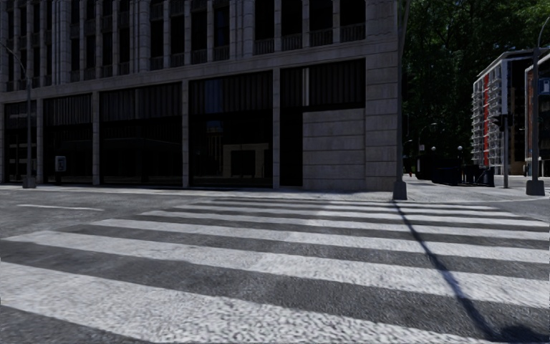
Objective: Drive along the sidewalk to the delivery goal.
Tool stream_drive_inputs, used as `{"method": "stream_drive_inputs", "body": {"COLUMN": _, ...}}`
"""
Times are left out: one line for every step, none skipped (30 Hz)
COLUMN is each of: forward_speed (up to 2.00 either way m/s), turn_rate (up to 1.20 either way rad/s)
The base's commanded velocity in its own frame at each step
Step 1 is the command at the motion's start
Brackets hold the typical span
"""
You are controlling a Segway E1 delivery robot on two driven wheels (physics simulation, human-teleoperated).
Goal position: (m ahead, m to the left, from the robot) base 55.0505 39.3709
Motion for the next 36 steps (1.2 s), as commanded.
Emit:
{"method": "stream_drive_inputs", "body": {"forward_speed": 2.0, "turn_rate": 0.0}}
{"method": "stream_drive_inputs", "body": {"forward_speed": 2.0, "turn_rate": 0.0}}
{"method": "stream_drive_inputs", "body": {"forward_speed": 2.0, "turn_rate": 0.0}}
{"method": "stream_drive_inputs", "body": {"forward_speed": 2.0, "turn_rate": 0.0}}
{"method": "stream_drive_inputs", "body": {"forward_speed": 2.0, "turn_rate": 0.0}}
{"method": "stream_drive_inputs", "body": {"forward_speed": 2.0, "turn_rate": 0.0}}
{"method": "stream_drive_inputs", "body": {"forward_speed": 2.0, "turn_rate": 0.0}}
{"method": "stream_drive_inputs", "body": {"forward_speed": 2.0, "turn_rate": 0.0}}
{"method": "stream_drive_inputs", "body": {"forward_speed": 2.0, "turn_rate": 0.0}}
{"method": "stream_drive_inputs", "body": {"forward_speed": 2.0, "turn_rate": 0.0}}
{"method": "stream_drive_inputs", "body": {"forward_speed": 2.0, "turn_rate": 0.0}}
{"method": "stream_drive_inputs", "body": {"forward_speed": 2.0, "turn_rate": 0.0}}
{"method": "stream_drive_inputs", "body": {"forward_speed": 2.0, "turn_rate": 0.0}}
{"method": "stream_drive_inputs", "body": {"forward_speed": 2.0, "turn_rate": 0.0}}
{"method": "stream_drive_inputs", "body": {"forward_speed": 2.0, "turn_rate": 0.0}}
{"method": "stream_drive_inputs", "body": {"forward_speed": 2.0, "turn_rate": 0.0}}
{"method": "stream_drive_inputs", "body": {"forward_speed": 2.0, "turn_rate": 0.0}}
{"method": "stream_drive_inputs", "body": {"forward_speed": 2.0, "turn_rate": 0.0}}
{"method": "stream_drive_inputs", "body": {"forward_speed": 2.0, "turn_rate": 0.0}}
{"method": "stream_drive_inputs", "body": {"forward_speed": 2.0, "turn_rate": 0.0}}
{"method": "stream_drive_inputs", "body": {"forward_speed": 2.0, "turn_rate": 0.0}}
{"method": "stream_drive_inputs", "body": {"forward_speed": 2.0, "turn_rate": 0.0}}
{"method": "stream_drive_inputs", "body": {"forward_speed": 2.0, "turn_rate": 0.0}}
{"method": "stream_drive_inputs", "body": {"forward_speed": 2.0, "turn_rate": 0.0}}
{"method": "stream_drive_inputs", "body": {"forward_speed": 2.0, "turn_rate": 0.0}}
{"method": "stream_drive_inputs", "body": {"forward_speed": 2.0, "turn_rate": 0.0}}
{"method": "stream_drive_inputs", "body": {"forward_speed": 2.0, "turn_rate": 0.0}}
{"method": "stream_drive_inputs", "body": {"forward_speed": 2.0, "turn_rate": 0.0}}
{"method": "stream_drive_inputs", "body": {"forward_speed": 2.0, "turn_rate": 0.0}}
{"method": "stream_drive_inputs", "body": {"forward_speed": 2.0, "turn_rate": 0.0}}
{"method": "stream_drive_inputs", "body": {"forward_speed": 2.0, "turn_rate": 0.0}}
{"method": "stream_drive_inputs", "body": {"forward_speed": 2.0, "turn_rate": 0.0}}
{"method": "stream_drive_inputs", "body": {"forward_speed": 2.0, "turn_rate": 0.0}}
{"method": "stream_drive_inputs", "body": {"forward_speed": 2.0, "turn_rate": 0.0}}
{"method": "stream_drive_inputs", "body": {"forward_speed": 2.0, "turn_rate": 0.0}}
{"method": "stream_drive_inputs", "body": {"forward_speed": 2.0, "turn_rate": 0.0}}
